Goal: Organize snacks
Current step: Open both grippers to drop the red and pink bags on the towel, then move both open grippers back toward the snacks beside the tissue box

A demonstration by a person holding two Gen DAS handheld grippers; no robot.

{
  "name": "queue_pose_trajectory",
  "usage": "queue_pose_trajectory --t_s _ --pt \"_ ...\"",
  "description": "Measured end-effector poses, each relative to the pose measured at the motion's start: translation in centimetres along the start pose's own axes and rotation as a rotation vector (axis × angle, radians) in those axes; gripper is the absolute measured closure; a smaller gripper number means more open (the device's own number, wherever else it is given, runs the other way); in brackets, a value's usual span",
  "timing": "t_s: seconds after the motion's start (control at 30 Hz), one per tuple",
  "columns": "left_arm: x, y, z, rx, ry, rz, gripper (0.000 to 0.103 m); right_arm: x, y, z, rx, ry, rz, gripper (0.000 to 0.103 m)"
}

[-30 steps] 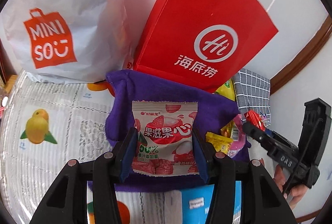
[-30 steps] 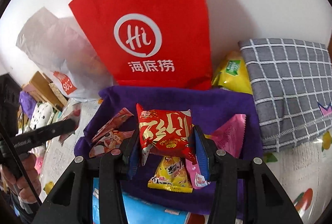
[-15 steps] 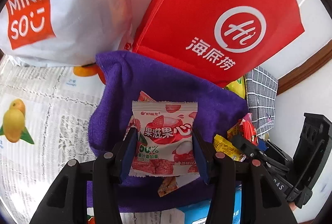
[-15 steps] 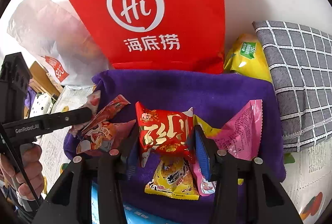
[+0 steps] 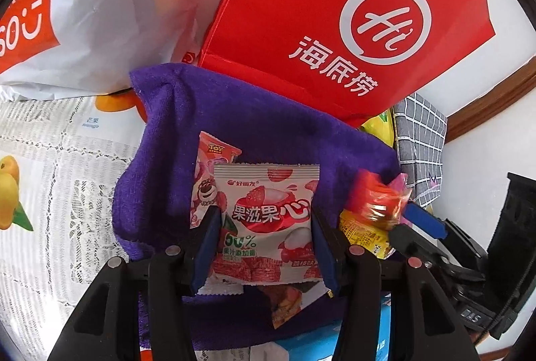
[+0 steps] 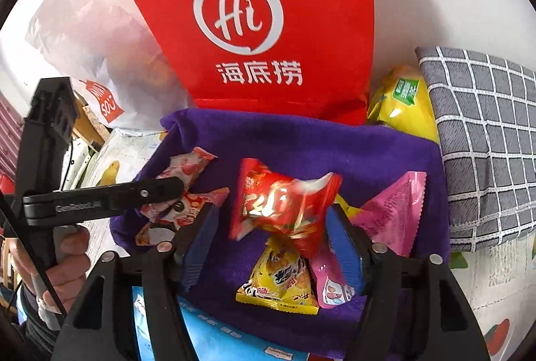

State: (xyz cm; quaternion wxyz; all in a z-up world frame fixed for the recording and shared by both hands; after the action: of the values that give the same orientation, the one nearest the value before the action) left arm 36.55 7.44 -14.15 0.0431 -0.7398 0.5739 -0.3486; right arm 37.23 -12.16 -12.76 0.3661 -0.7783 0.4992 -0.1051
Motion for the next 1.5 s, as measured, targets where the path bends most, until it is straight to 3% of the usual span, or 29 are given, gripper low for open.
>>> queue_pose_trajectory --t_s 0.1,0.23,0.5,0.77,1.0,1.13,1.23,1.5 --pt "0.2 -0.1 0.1 -0.004 0.004 0.003 0.051 -0.1 -0.1 -0.6 0.005 -0.008 -0.002 0.035" --pt "0.5 -0.1 -0.5 0.008 0.025 -0.002 0.035 -0.1 -0.5 -1.7 0.028 -0.013 0.002 0.035" --pt "1.2 0.6 -3.2 0.041 0.019 0.037 0.034 -0.2 -1.0 -4.7 0.105 -0.004 0.018 0.035" --pt "0.8 2.9 -6.8 0.068 0.016 0.065 0.034 -2.4 0.1 -8.2 0.179 0.072 -0.048 0.035" --pt "1.6 5.9 -10.3 0.113 0.003 0.117 0.034 -4.3 3.9 -10.6 0.199 0.121 -0.104 0.035" --pt "2.1 7.9 -12.0 0.130 0.005 0.142 0.034 -4.2 7.0 -12.1 0.194 0.124 -0.072 0.035" --pt "2.3 9.4 -12.8 0.131 0.013 0.149 0.034 -3.9 9.5 -12.6 0.152 0.085 -0.046 0.035" --pt "2.3 13.1 -13.9 0.116 0.034 0.172 0.034 -3.7 16.3 -11.8 0.069 0.111 -0.020 0.039"
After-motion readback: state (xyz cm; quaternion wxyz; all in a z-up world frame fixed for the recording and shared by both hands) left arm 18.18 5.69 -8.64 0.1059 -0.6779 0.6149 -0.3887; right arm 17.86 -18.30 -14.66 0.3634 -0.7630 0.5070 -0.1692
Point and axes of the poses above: each gripper's, at about its wrist camera, not at the fingertips, and z roughly the way its jaws point, x to its right, y to its underside, the point moved 1 cm from there along z, roughly the way its jaws point, and after that the axes turned 6 degrees about x, right-handed, at the moved point
